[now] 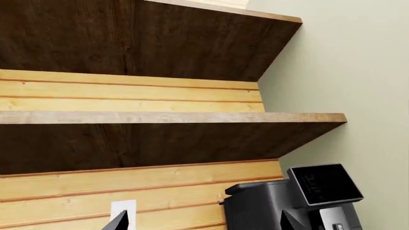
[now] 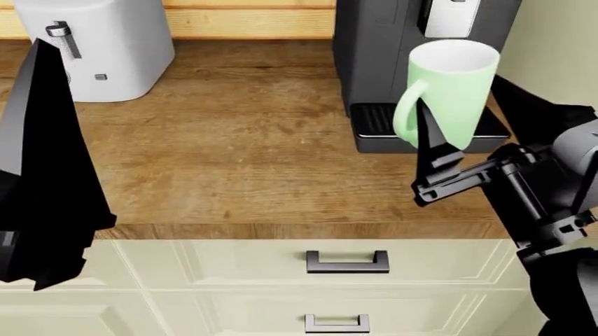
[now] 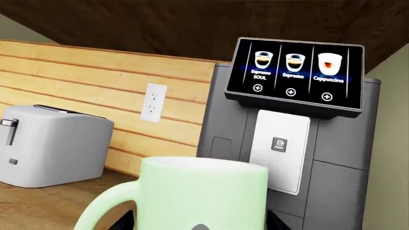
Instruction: Pick the mug from the cabinet, place it under the coffee machine dispenser, and press the start button.
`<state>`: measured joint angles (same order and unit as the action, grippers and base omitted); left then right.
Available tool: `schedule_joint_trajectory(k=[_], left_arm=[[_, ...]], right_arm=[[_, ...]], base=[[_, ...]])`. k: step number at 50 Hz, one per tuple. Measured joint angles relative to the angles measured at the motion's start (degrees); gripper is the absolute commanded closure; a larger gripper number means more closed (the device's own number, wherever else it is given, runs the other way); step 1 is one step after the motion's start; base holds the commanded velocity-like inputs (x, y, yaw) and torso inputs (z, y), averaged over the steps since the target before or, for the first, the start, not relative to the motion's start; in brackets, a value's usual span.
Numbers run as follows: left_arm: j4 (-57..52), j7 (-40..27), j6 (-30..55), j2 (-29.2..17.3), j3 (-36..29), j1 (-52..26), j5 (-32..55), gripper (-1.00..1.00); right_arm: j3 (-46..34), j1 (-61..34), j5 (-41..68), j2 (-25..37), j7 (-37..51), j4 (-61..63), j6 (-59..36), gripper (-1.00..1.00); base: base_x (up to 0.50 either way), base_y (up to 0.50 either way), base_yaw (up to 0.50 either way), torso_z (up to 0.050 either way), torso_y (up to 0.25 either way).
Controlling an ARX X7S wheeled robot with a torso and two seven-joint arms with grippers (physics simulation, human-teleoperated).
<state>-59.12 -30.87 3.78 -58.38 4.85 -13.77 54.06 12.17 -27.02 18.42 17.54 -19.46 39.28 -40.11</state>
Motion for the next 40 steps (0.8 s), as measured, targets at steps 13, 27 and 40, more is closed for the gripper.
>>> schedule_joint_trajectory(k=[13, 27, 40], left_arm=[[0.19, -0.58, -1.44, -1.17, -0.85, 0.53, -0.60, -1.00], [0.55, -0.97, -2.55, -1.95, -1.99, 0.62, -1.21, -1.00], [0.88, -1.09, -3.66, -2.30, -2.37, 1.78, -1.97, -1.00]], right_arm=[[-1.45, -1.34, -1.17, -0.69, 1.21, -3.81, 1.64, 1.00], [-3.38, -3.05, -2.82, -1.60, 2.67, -8.57, 3.93, 1.00], [-4.71, -4.00, -4.50, -2.59, 3.95, -13.55, 7.52, 1.00]], base=[[0.00, 0.00, 0.00, 0.000, 0.000], [0.00, 0.00, 0.00, 0.000, 0.000], [0.00, 0.00, 0.00, 0.000, 0.000]])
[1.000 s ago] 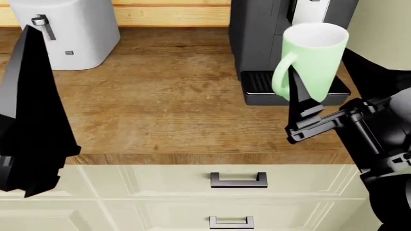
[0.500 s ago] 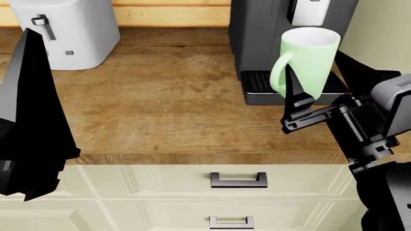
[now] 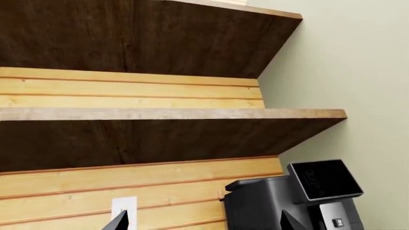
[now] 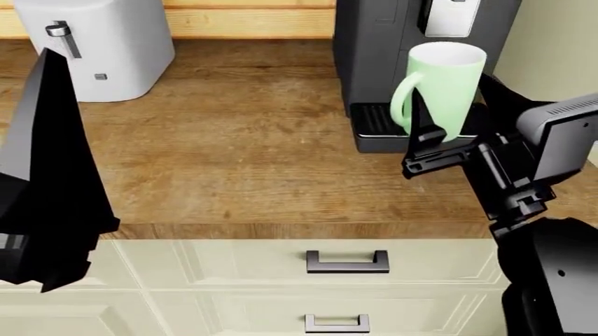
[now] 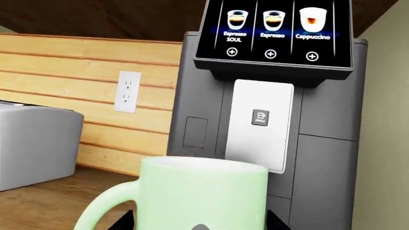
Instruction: Pick the mug from the cabinet, place it under the coffee machine dispenser, and press the start button.
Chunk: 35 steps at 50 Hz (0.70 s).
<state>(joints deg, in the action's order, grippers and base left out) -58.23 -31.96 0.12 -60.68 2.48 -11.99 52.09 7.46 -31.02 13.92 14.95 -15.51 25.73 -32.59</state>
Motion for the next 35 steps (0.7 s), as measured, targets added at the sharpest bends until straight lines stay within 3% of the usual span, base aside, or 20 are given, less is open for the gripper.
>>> schedule_joint_trajectory(k=[35], left_arm=[[0.85, 0.01, -0.96, -0.38, -2.07, 0.65, -2.17, -1.00]], right_arm=[[-1.21, -2.75, -1.62, -1.02, 1.56, -12.19, 7.14, 1.00]], base=[[0.00, 0.00, 0.00, 0.000, 0.000]])
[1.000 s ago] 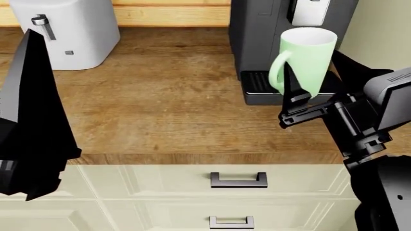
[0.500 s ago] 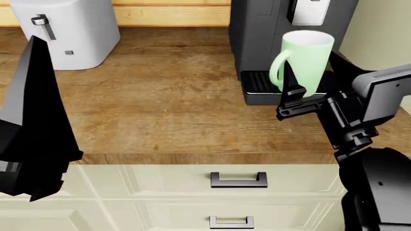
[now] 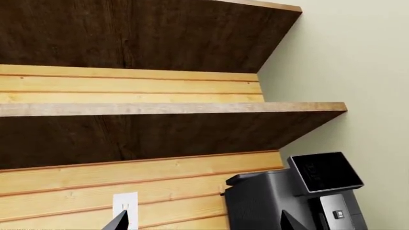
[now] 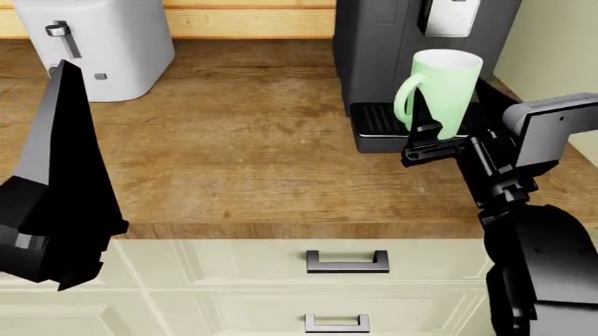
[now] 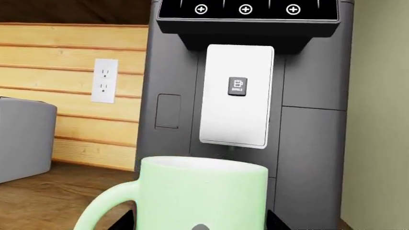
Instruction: Pick the mug from the cabinet, place it under the coffee machine dispenser, and press the start button.
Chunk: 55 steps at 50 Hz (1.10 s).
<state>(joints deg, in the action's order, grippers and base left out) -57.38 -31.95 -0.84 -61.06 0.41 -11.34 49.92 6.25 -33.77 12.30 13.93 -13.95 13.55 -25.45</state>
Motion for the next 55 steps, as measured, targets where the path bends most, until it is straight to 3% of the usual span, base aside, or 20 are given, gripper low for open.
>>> schedule_joint_trajectory(k=[55], left_arm=[[1.14, -0.35, -1.29, -0.01, -1.04, 1.24, -1.27, -1.00]], right_arm=[[-2.92, -5.71, -2.60, 0.24, 1.93, -16.64, 10.51, 1.00]], base=[[0.00, 0.00, 0.00, 0.000, 0.000]])
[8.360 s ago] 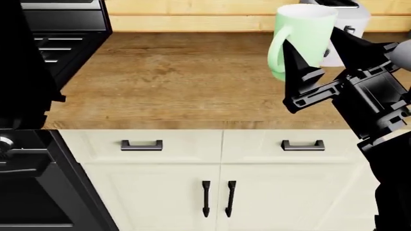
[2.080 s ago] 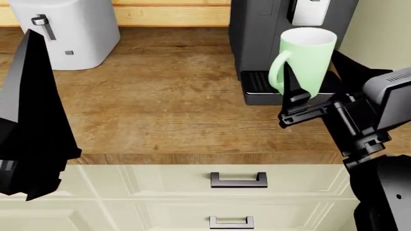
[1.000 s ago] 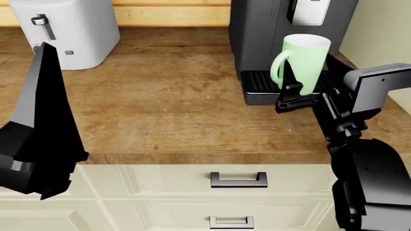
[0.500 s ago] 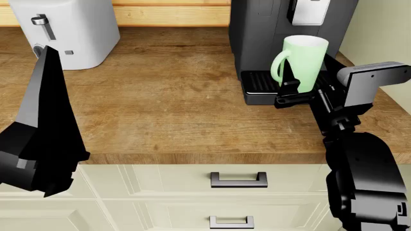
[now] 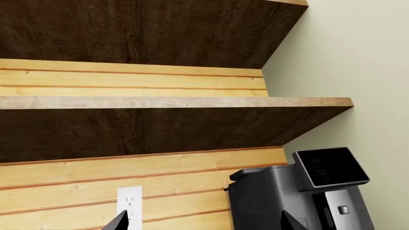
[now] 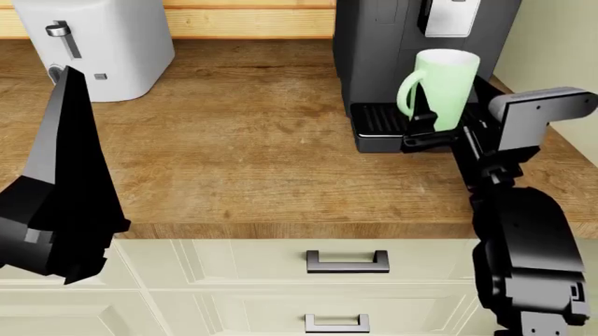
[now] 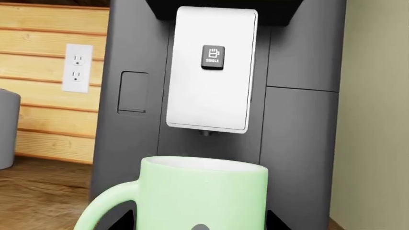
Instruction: Pick the mug from the cabinet, place it under the coffee machine dispenser, and press the start button.
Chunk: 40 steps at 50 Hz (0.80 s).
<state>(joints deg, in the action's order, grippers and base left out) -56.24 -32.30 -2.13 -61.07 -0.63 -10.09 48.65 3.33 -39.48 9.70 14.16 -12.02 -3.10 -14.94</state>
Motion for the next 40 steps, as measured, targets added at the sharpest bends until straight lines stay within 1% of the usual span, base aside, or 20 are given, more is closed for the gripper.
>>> schedule_joint_trajectory(k=[22, 40], left_arm=[[0.22, -0.09, -1.05, -0.22, 0.61, 1.67, -0.41, -1.00], [0.41, -0.18, -1.49, -0.50, 0.67, 1.97, -0.48, -1.00]], right_arm=[[-1.65, -3.64, -1.50, -0.38, 0.70, -6.42, 2.52, 1.00], [-2.54, -3.81, 1.42, 0.48, 1.34, -7.16, 3.08, 1.00]], base=[[0.00, 0.00, 0.00, 0.000, 0.000], [0.02, 0.00, 0.01, 0.001, 0.000]])
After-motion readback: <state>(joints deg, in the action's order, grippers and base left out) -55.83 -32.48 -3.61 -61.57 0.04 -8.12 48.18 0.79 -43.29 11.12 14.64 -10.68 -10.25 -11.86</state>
